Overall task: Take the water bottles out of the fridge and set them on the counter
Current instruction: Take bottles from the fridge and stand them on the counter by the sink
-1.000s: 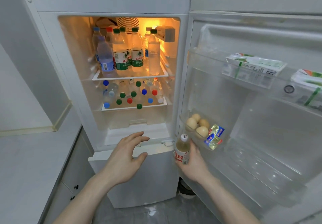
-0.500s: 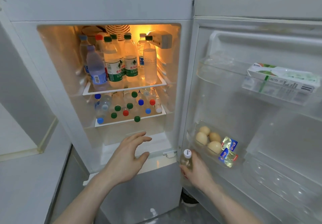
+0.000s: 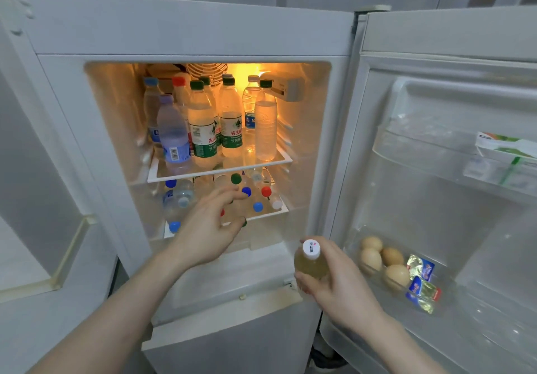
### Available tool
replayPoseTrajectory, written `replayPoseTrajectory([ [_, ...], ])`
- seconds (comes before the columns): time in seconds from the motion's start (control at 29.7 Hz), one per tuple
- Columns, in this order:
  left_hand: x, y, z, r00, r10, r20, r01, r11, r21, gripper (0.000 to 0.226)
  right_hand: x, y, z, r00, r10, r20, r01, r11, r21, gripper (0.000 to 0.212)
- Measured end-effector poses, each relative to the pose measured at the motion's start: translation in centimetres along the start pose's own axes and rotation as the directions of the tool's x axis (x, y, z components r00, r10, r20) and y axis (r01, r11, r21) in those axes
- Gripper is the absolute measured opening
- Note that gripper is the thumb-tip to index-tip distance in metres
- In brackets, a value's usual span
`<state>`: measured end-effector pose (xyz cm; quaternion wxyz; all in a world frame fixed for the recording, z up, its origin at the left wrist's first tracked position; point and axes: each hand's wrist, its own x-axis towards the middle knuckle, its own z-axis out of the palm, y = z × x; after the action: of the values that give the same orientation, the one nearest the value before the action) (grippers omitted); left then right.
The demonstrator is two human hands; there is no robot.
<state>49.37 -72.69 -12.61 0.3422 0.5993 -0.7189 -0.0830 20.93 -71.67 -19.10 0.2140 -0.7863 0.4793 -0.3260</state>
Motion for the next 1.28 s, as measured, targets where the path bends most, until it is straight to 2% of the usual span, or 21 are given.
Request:
replayPoseTrajectory([
  [0.1, 4.0, 0.7, -2.2, 0.998, 0.019, -0.062, -0.02, 1.0, -0.017, 0.045, 2.7, -2.4, -0.7, 0.998, 0.033, -0.053, -0.027, 0.994, 0.103, 0.045],
  [0.2, 9.1, 1.1, -3.0, 0.999, 0.007, -0.047, -0.007, 1.0, 0.006, 0.057, 4.5, -4.2, -1.4, 0.996, 0.049, -0.07, -0.036, 0.984, 0.175, 0.044],
  [0.37, 17.3, 0.5, -2.6, 1.0, 0.004, 0.001, -0.004, 0.993, 0.12, 0.086, 6.0, -6.2, -2.3, 0.989, 0.06, -0.137, -0.033, 0.98, 0.195, 0.042],
  [0.51, 22.2, 1.3, -2.2, 1.0, -0.018, 0.003, 0.017, 0.98, 0.198, 0.098, 5.8, -6.3, -3.1, 0.982, 0.095, -0.162, -0.063, 0.98, 0.191, 0.041],
  [0.64, 26.2, 2.0, -1.8, 0.999, 0.015, 0.03, -0.023, 0.955, 0.295, 0.105, 4.3, -5.6, -4.4, 0.975, 0.146, -0.169, -0.115, 0.977, 0.182, 0.039],
  [0.74, 27.8, 2.0, -1.6, 0.999, 0.027, 0.029, -0.036, 0.935, 0.352, 0.098, 3.2, -4.9, -5.0, 0.968, 0.179, -0.174, -0.152, 0.976, 0.158, 0.037],
  [0.91, 28.4, 2.4, -1.2, 0.989, 0.056, -0.137, -0.004, 0.934, 0.358, 0.072, 1.9, -4.3, -5.6, 0.957, 0.215, -0.195, -0.192, 0.973, 0.131, 0.04],
  [1.01, 28.4, 2.8, -1.2, 0.98, 0.064, -0.186, 0.009, 0.93, 0.367, 0.06, 1.3, -3.9, -5.8, 0.953, 0.234, -0.191, -0.212, 0.969, 0.129, 0.041],
  [1.11, 28.0, 2.9, -1.1, 0.976, 0.06, -0.212, 0.007, 0.954, 0.3, 0.049, 1.0, -3.8, -5.8, 0.952, 0.247, -0.181, -0.226, 0.966, 0.129, 0.039],
  [1.21, 26.8, 2.8, -1.3, 0.97, 0.126, -0.207, -0.081, 0.973, 0.214, 0.043, 1.1, -4.0, -5.8, 0.956, 0.239, -0.17, -0.221, 0.968, 0.121, 0.039],
  [1.28, 25.5, 2.9, -1.5, 0.964, 0.117, -0.239, -0.086, 0.987, 0.138, 0.041, 1.1, -4.0, -5.9, 0.961, 0.224, -0.164, -0.207, 0.971, 0.116, 0.039],
])
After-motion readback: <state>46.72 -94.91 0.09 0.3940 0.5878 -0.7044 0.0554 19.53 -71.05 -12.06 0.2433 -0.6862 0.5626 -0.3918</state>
